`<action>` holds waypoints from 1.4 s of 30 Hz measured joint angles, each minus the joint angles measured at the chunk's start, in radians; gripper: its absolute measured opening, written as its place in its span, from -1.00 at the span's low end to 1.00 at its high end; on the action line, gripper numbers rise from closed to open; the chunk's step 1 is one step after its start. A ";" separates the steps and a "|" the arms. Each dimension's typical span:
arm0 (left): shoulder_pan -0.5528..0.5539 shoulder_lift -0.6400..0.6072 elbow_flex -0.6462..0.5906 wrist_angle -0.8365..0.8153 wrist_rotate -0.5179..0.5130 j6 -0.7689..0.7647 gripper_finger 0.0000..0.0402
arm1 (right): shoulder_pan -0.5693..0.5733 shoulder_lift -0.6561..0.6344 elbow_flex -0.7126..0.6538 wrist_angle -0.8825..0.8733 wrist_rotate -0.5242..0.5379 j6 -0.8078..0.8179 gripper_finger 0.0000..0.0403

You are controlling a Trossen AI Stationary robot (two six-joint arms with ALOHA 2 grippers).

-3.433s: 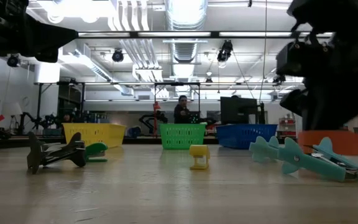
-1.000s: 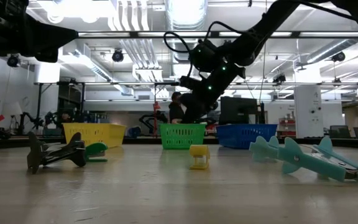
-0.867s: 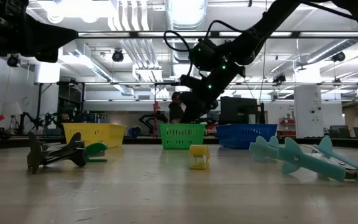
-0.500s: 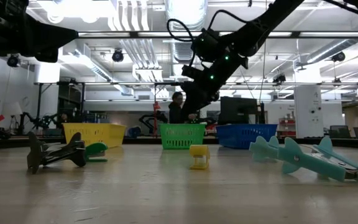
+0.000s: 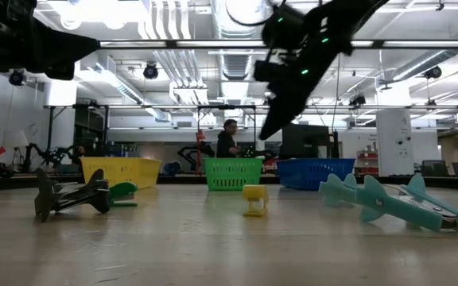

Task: Pick and place Stapler, Stapler remover, tape
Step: Put the yellow tape into the green bin

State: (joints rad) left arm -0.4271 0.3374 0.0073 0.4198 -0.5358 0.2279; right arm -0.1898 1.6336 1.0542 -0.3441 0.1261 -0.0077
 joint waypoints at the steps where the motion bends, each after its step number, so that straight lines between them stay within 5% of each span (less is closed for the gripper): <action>1: 0.000 0.000 0.000 -0.002 0.000 0.000 -0.85 | 0.020 -0.035 -0.026 -0.020 0.000 0.021 -0.05; 6: 0.000 0.000 0.000 -0.006 0.000 0.000 -0.85 | 0.148 -0.234 -0.177 -0.096 -0.020 0.127 -0.06; 10: 0.000 0.000 0.000 -0.011 0.000 0.000 -0.85 | 0.258 -0.372 -0.304 -0.044 -0.168 0.261 -0.05; 17: 0.000 0.000 0.000 -0.011 0.000 0.000 -0.85 | 0.446 -0.433 -0.426 0.128 -0.190 0.470 -0.05; 28: 0.000 0.004 0.000 -0.015 0.000 0.000 -0.85 | 0.647 -0.257 -0.344 0.168 -0.232 0.636 -0.05; 42: 0.000 0.012 0.000 -0.036 0.000 0.000 -0.85 | 0.750 0.019 -0.165 0.131 -0.285 0.715 -0.05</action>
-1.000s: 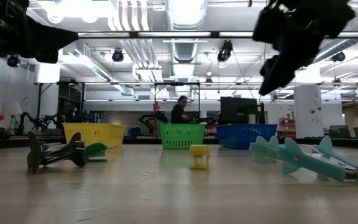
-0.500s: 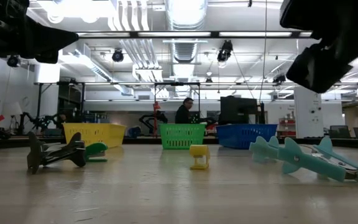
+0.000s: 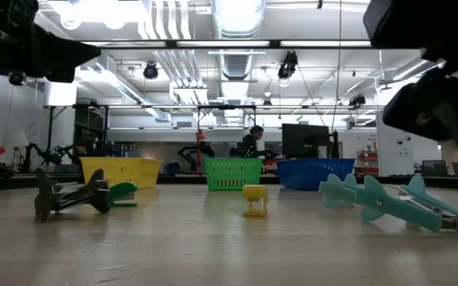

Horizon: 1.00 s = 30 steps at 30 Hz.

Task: Pick and place Stapler, Stapler remover, tape
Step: Put the yellow tape into the green bin

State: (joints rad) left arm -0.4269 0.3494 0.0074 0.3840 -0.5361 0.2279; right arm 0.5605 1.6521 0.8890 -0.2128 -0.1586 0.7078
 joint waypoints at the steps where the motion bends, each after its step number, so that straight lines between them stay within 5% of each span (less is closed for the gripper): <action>1: 0.000 0.002 0.000 0.000 0.000 0.000 -0.85 | 0.009 0.018 0.012 -0.004 0.000 0.004 -0.05; 15: 0.000 0.008 0.000 -0.020 0.000 0.000 -0.85 | 0.046 0.144 0.154 -0.204 0.029 0.004 -0.14; 30: 0.000 0.013 0.000 -0.029 0.000 0.000 -0.85 | -0.063 0.132 0.138 -0.208 -0.007 -0.145 -0.82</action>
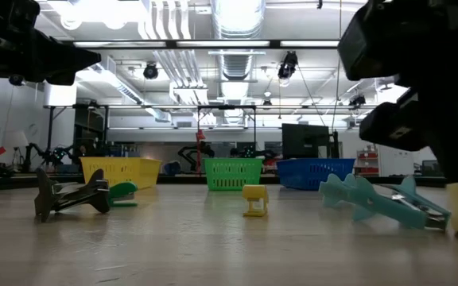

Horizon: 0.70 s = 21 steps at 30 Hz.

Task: Pick and place Stapler, Stapler remover, tape
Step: Put the yellow tape into the green bin

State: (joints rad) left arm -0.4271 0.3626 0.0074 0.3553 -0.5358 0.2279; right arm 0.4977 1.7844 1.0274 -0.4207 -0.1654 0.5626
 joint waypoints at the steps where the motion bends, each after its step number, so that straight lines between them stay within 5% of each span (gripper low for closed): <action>1: 0.000 0.000 0.000 0.000 0.000 0.000 -0.85 | -0.007 -0.002 0.001 -0.009 0.000 -0.006 -0.84; 14: 0.000 0.000 0.000 -0.001 0.000 0.000 -0.85 | -0.045 -0.073 0.035 -0.116 0.058 -0.109 -0.81; 21: 0.000 0.000 0.000 -0.008 0.000 0.000 -0.85 | -0.146 -0.175 0.089 -0.115 0.333 -0.355 -0.81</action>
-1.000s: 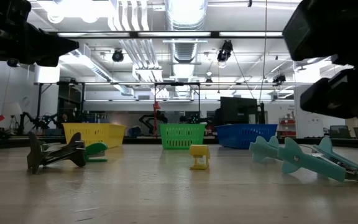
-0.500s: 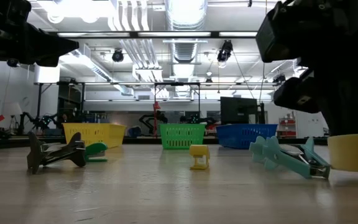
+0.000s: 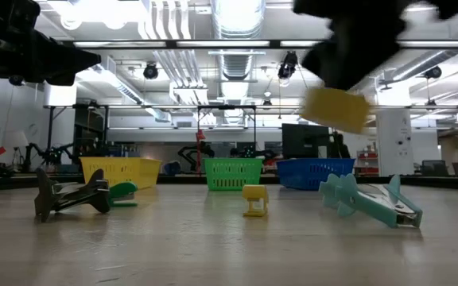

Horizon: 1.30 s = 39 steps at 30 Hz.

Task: Pick and place Stapler, Stapler remover, tape
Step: Put the yellow tape into the green bin

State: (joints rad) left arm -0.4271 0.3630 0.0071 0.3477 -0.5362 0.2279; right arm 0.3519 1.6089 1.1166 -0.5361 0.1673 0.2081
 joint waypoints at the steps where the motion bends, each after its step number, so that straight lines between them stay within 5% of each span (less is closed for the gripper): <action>1: 0.000 0.000 0.000 -0.001 0.000 0.000 -0.85 | -0.017 -0.011 0.011 0.014 0.071 -0.044 -0.81; 4: 0.000 0.000 0.000 -0.007 0.000 0.000 -0.85 | -0.076 -0.037 0.044 0.090 0.207 -0.170 -0.81; 9: 0.000 0.000 0.000 -0.008 0.000 0.000 -0.85 | -0.207 -0.039 0.092 0.208 0.206 -0.301 -0.81; 25: 0.000 0.001 0.000 -0.013 0.000 0.000 -0.85 | -0.737 0.181 0.264 0.193 -0.193 -0.207 -0.81; 39: 0.000 0.000 0.000 -0.013 0.000 0.000 -0.85 | -0.815 0.420 0.443 0.001 -0.229 -0.150 -0.80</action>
State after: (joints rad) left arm -0.4267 0.3634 0.0074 0.3344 -0.5359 0.2279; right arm -0.4629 2.0287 1.5596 -0.5349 -0.0612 0.0578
